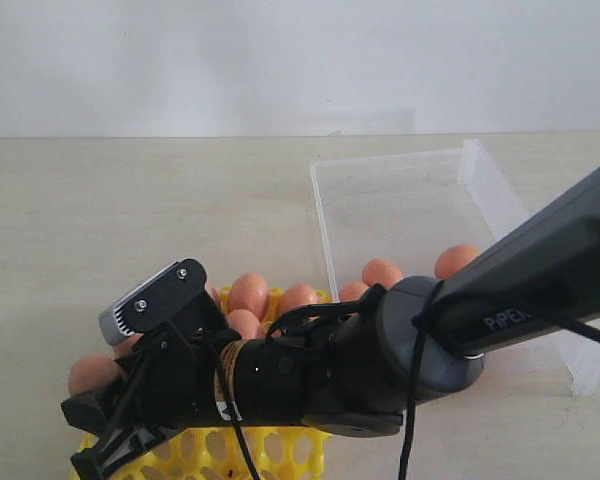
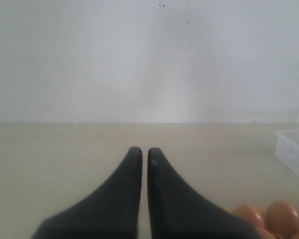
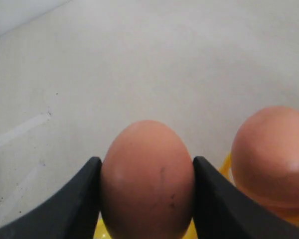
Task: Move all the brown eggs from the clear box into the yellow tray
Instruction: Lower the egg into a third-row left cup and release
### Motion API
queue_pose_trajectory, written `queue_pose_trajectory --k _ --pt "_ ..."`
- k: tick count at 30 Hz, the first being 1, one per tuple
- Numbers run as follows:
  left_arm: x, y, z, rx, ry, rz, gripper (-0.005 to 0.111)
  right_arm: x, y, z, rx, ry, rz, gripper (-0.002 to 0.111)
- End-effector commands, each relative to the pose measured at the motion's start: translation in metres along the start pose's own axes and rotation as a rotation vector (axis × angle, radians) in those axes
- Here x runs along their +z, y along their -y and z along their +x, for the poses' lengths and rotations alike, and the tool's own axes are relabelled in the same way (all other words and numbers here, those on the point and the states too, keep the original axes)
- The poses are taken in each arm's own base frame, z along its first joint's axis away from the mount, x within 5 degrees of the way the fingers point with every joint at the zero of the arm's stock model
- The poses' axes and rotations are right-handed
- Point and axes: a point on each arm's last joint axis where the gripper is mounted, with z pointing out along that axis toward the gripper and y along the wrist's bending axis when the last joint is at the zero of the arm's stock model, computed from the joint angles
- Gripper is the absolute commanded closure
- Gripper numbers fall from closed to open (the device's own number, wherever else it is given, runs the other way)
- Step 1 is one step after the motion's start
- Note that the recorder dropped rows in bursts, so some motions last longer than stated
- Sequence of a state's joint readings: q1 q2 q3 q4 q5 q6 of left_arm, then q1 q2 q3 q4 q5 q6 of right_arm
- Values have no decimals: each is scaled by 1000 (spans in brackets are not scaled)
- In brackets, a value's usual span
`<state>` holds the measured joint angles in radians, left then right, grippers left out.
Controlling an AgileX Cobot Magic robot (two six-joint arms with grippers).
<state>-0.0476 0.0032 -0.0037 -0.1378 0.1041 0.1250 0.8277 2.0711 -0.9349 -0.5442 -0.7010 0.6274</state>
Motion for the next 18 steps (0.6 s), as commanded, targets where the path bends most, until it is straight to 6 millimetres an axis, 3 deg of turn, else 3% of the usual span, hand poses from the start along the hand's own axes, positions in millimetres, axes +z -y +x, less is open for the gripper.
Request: queue_pose_trajectory --k 1,18 --pt "0 0 1 3 1 -3 103 -1 0 2 -10 -12 5 108" --pt "0 0 0 3 7 -4 103 -1 0 2 -22 -16 0 108"
